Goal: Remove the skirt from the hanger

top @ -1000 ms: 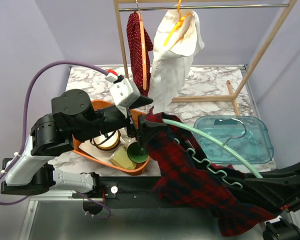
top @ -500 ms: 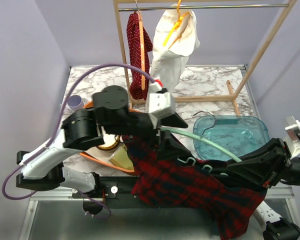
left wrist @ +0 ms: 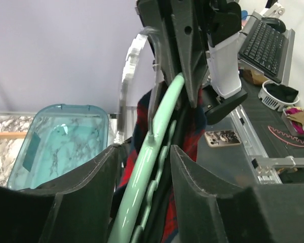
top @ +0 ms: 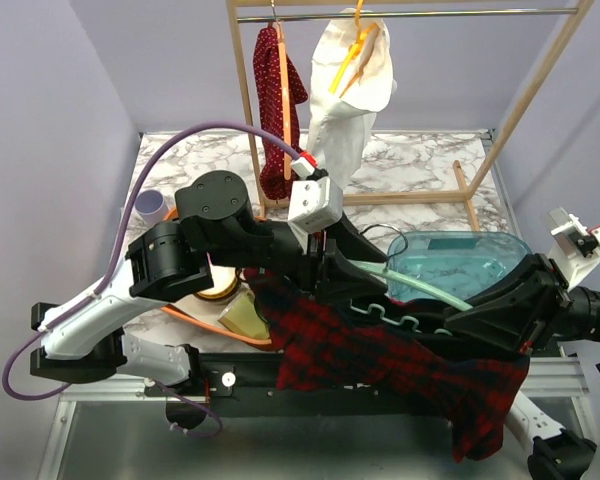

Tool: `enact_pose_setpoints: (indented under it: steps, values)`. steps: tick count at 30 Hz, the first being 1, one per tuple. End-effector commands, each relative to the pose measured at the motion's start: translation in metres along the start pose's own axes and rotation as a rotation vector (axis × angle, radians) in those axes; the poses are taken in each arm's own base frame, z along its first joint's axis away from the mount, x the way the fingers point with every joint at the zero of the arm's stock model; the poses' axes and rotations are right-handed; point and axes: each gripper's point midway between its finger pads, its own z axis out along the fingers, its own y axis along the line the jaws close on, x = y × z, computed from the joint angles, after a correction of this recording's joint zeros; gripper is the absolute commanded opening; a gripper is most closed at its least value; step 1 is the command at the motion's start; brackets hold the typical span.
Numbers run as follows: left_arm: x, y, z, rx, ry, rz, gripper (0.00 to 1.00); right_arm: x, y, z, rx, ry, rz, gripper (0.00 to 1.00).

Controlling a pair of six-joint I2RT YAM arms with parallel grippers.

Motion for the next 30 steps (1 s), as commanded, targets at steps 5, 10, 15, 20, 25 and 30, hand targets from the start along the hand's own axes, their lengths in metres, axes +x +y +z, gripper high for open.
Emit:
enact_pose_setpoints:
  steps: [5, 10, 15, 20, 25, 30]
  values:
    - [-0.014, 0.039, -0.031, -0.298, -0.071, 0.006, 0.00, -0.053, -0.003, 0.007, 0.045, -0.135, -0.138, 0.54]
    - [-0.035, 0.054, -0.083, -0.492, -0.144, 0.039, 0.00, -0.074, -0.036, 0.004, 0.246, -0.187, -0.152, 0.90]
    - [-0.062, 0.049, -0.118, -0.555, -0.248, 0.042, 0.00, -0.061, -0.069, -0.001, 0.372, -0.151, -0.170, 0.98]
    - [-0.078, 0.053, -0.135, -0.615, -0.313, 0.045, 0.00, -0.032, -0.096, -0.004, 0.404, -0.138, -0.242, 0.99]
    - [-0.079, 0.051, -0.131, -0.600, -0.298, 0.051, 0.00, -0.012, -0.138, 0.006, 0.440, -0.107, -0.222, 1.00]
    - [-0.034, 0.066, -0.124, -0.646, -0.138, 0.050, 0.00, 0.014, -0.156, 0.019, 0.385, -0.012, -0.122, 0.97]
